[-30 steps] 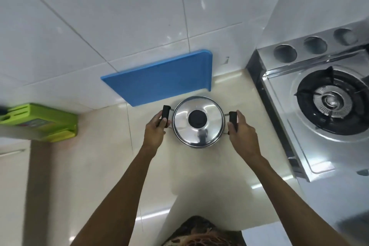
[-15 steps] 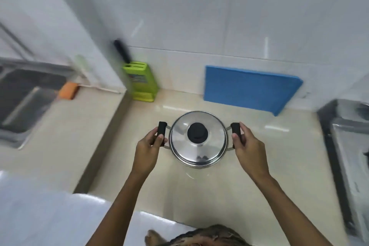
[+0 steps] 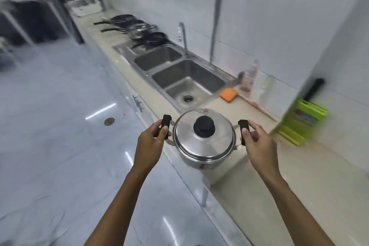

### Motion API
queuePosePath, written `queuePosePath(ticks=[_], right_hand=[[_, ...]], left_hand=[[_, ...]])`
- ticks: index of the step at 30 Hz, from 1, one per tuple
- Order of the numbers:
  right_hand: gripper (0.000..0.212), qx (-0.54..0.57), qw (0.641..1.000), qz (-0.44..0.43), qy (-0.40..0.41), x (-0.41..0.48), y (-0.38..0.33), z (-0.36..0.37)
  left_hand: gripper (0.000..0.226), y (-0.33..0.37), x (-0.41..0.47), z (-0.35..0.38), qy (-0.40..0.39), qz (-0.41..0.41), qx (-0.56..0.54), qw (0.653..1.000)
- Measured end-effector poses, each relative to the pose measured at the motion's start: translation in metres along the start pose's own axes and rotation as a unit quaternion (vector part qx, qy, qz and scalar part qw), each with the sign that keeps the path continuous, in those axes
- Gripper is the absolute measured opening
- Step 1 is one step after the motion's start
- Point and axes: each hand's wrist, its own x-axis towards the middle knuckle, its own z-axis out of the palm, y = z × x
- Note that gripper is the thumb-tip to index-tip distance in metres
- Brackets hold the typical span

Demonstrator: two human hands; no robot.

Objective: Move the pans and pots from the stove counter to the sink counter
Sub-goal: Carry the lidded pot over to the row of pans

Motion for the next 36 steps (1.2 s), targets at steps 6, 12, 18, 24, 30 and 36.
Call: queuePosePath(ticks=[6, 12, 18, 24, 30, 36], right_hand=[[0.027, 0.024, 0.995, -0.035, -0.088, 0.043, -0.064, 0.141], [0.014, 0.055, 0.988, -0.032, -0.142, 0.098, -0.112, 0.303], [0.018, 0.05, 0.986, -0.018, -0.155, 0.177, -0.163, 0.469], [0.016, 0.049, 0.985, -0.018, -0.165, 0.254, -0.233, 0.594], [0.02, 0.045, 0.991, -0.003, -0.123, 0.336, -0.271, 0.704], [0.017, 0.028, 0.997, 0.033, -0.058, 0.419, -0.294, 0.801]], left_hand=[[0.022, -0.053, 0.056, -0.113, 0.104, -0.044, -0.021, 0.993], [0.03, -0.121, 0.145, -0.205, 0.153, -0.075, -0.024, 0.985], [0.025, -0.189, 0.282, -0.288, 0.158, -0.135, -0.035, 0.977], [0.023, -0.224, 0.418, -0.368, 0.155, -0.142, -0.04, 0.977], [0.021, -0.261, 0.568, -0.422, 0.115, -0.125, -0.052, 0.984], [0.03, -0.301, 0.742, -0.455, 0.041, -0.112, -0.046, 0.992]])
